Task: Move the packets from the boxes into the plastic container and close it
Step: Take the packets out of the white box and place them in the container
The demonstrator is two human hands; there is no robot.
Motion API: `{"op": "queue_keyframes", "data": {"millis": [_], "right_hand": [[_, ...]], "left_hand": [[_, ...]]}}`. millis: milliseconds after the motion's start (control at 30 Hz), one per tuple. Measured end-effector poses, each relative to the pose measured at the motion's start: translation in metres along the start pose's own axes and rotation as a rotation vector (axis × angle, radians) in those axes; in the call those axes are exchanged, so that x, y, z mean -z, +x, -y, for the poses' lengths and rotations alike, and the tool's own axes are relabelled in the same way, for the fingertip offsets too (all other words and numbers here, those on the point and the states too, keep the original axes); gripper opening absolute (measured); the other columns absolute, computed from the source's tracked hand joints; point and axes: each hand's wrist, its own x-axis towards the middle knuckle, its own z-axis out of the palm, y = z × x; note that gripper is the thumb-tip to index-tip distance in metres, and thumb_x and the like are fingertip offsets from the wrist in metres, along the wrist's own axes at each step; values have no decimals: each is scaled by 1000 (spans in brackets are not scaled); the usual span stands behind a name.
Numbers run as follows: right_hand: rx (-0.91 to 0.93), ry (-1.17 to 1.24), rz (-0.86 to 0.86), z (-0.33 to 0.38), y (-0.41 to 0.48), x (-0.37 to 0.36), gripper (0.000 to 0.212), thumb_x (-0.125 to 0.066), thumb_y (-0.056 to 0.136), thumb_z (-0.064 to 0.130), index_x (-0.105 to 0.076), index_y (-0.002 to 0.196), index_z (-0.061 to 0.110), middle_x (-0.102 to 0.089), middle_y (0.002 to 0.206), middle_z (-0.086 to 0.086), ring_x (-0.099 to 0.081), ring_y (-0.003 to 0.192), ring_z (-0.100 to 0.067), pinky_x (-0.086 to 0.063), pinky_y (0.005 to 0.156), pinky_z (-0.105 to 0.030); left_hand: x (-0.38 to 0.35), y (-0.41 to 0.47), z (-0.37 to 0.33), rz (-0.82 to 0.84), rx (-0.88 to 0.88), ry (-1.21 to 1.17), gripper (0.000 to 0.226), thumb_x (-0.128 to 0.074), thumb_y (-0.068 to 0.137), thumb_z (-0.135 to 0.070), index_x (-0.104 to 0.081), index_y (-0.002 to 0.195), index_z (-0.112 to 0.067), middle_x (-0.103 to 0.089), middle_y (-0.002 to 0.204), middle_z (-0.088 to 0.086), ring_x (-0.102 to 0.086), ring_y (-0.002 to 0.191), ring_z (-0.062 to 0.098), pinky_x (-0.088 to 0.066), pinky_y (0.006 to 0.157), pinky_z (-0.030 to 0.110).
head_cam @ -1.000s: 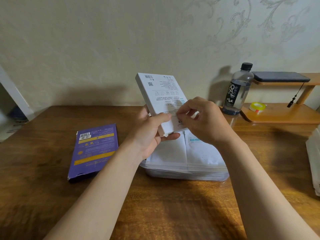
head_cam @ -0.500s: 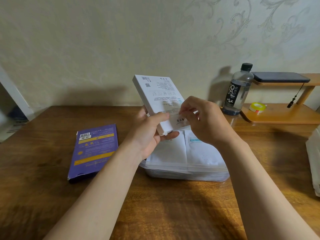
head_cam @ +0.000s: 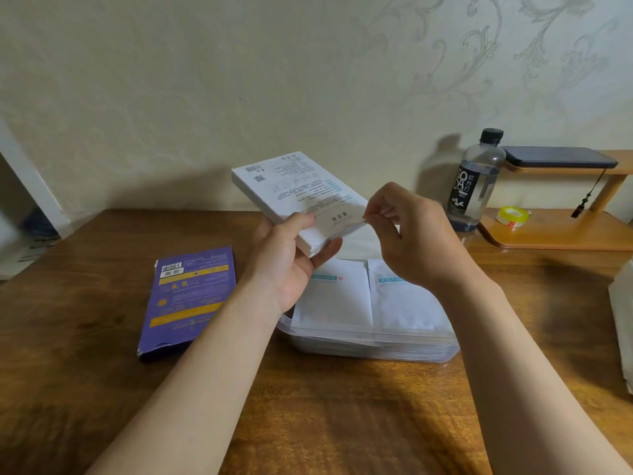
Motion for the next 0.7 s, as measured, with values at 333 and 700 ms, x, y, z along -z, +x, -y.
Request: {"op": "queue_keyframes", "data": {"millis": [333, 700], "right_hand": [[-59, 75, 41, 3, -1, 1, 13, -62, 91, 0, -64, 89, 13, -72, 88, 3, -66, 84, -8, -55, 78, -27], [-70, 83, 54, 4, -2, 1, 19, -59, 91, -2, -62, 86, 15, -71, 83, 9, -67, 80, -6, -56, 77, -31]], "left_hand": [[0, 0, -6, 10, -11, -108, 31, -52, 99, 2, -63, 113, -23, -71, 115, 11, -71, 96, 26, -62, 66, 31], [4, 6, -8, -13, -17, -155, 30, -52, 100, 0, -62, 118, -21, -66, 130, 16, -65, 110, 32, -60, 61, 29]]}}
